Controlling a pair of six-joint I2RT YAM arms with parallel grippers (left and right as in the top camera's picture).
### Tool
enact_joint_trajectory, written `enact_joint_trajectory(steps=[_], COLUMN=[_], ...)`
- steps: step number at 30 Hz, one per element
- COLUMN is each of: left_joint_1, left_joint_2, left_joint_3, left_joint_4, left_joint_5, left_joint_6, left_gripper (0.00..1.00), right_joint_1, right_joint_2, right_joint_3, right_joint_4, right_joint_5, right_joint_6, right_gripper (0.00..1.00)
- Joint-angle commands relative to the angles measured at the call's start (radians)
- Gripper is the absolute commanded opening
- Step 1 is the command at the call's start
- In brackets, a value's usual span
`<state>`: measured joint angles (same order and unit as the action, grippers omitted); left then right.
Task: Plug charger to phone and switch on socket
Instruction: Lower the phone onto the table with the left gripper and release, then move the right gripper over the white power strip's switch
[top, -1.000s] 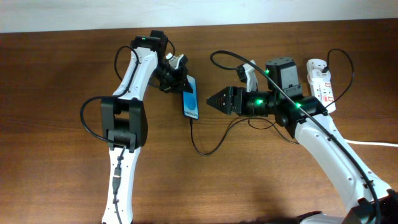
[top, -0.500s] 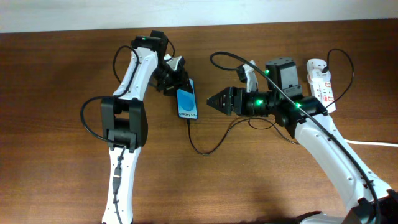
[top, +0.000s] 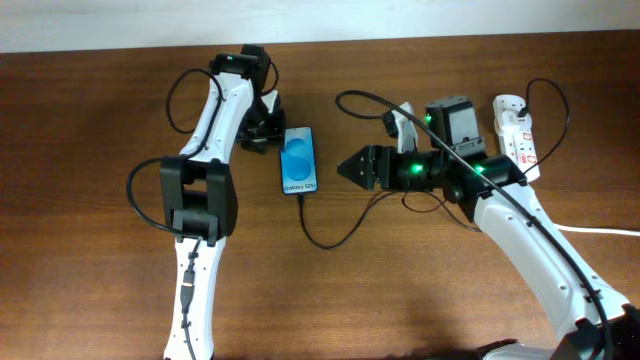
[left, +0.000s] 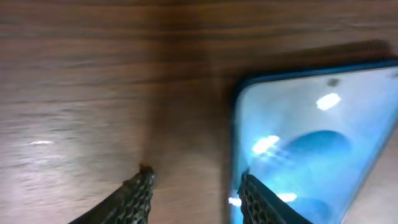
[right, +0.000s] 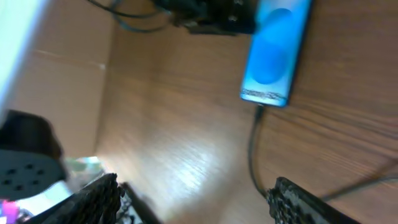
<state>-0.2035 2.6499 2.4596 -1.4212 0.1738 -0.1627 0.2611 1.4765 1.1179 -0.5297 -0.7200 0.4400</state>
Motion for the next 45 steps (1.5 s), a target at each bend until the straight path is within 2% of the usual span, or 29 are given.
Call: enact_joint_trajectory(steps=[1,8,14,16,17,18,24,30,38,45], left_joint_1=[0.006,0.01,0.01,0.01,0.01,0.01,0.01,0.01,0.01,0.01], left_joint_2=[-0.076,-0.323,-0.473,-0.499,-0.507,-0.51,-0.509,-0.509,-0.509,-0.509], left_joint_3=[0.077,0.132,0.132,0.132,0.132,0.132,0.131,0.131,0.131,0.131], left_joint_4=[-0.028,-0.035,-0.062,-0.076,-0.085,-0.092,-0.137,-0.137,-0.137,-0.137], left_joint_5=[-0.123,-0.126,-0.126,-0.127,-0.127,-0.127,-0.13,-0.13,-0.13,-0.13], left_joint_6=[-0.009,-0.035,-0.035,-0.034,-0.034,-0.034,-0.034,-0.034,-0.034,-0.034], left_gripper=[0.49,0.52,0.57,0.64,0.75,1.0,0.99,0.99,0.99,0.99], right_joint_1=[-0.018,-0.14,-0.379,-0.479,-0.533,-0.585,-0.859,-1.019,-1.099,-1.085], right_joint_2=[-0.028,-0.112,-0.145,-0.145,-0.144,-0.141,-0.102,-0.022,0.112,0.309], right_joint_3=[0.05,0.278,0.44,0.452,0.452,0.452,0.452,0.452,0.452,0.452], right_joint_4=[-0.092,-0.393,-0.567,-0.595,-0.602,-0.606,-0.577,-0.533,-0.391,-0.218], right_joint_5=[0.168,0.361,0.403,0.388,0.384,0.385,0.362,0.361,0.342,0.194], right_joint_6=[-0.072,-0.122,-0.123,-0.162,-0.182,-0.183,-0.207,-0.208,-0.196,-0.197], right_gripper=[0.8,0.82,0.84,0.84,0.84,0.84,0.85,0.85,0.85,0.84])
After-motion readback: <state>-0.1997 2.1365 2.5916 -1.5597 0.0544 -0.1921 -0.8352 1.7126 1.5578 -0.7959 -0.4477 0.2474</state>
